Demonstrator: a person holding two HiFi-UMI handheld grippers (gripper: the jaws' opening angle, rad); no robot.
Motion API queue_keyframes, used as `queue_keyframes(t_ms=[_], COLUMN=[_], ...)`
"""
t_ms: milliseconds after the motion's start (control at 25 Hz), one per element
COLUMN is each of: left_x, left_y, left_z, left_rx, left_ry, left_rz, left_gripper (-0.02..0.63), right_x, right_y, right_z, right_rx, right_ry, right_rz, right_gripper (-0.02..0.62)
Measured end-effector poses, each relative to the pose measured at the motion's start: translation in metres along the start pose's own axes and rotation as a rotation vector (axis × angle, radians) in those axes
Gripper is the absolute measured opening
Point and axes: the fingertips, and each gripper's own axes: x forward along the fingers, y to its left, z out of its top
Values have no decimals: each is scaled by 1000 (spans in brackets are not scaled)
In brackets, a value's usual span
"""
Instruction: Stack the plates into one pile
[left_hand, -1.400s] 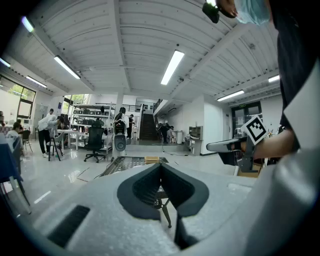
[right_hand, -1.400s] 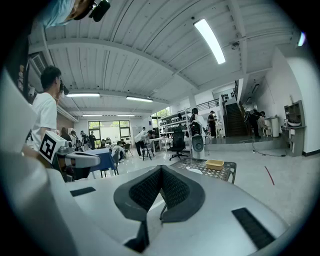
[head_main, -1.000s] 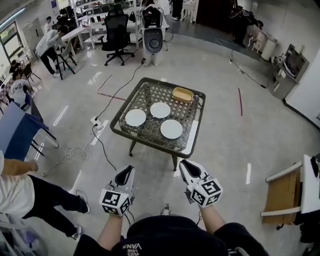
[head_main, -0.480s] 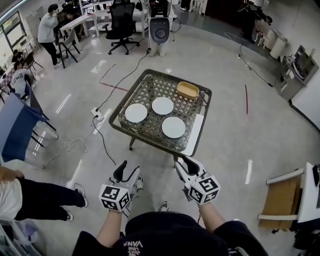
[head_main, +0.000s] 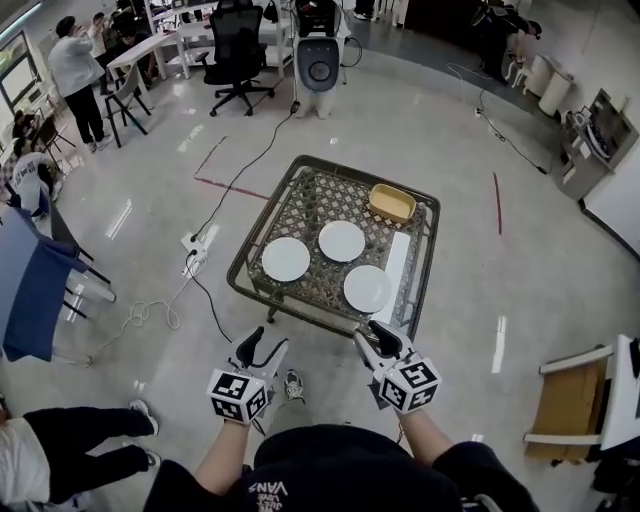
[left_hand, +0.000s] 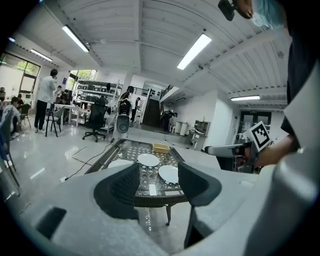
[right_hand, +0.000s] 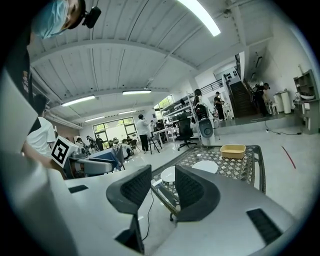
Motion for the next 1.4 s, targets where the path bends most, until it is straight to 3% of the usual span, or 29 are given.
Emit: queue_keyframes(t_ms=[320,720,1400], left_x=[32,75,181], left_y=[80,135,193], left_z=[0,-15,-68], left_rx=[0,0,-96], left_ry=[73,147,323], left_rz=[-49,-70,35], left_gripper=[236,236,236], right_x=[89,160,275], right_y=[-1,-14,-67], right_z=[-6,-30,-90], right_rx=[51,97,146], right_ry=[34,103,392], right_rz=[-64,-114,44], right_gripper=[130,129,144])
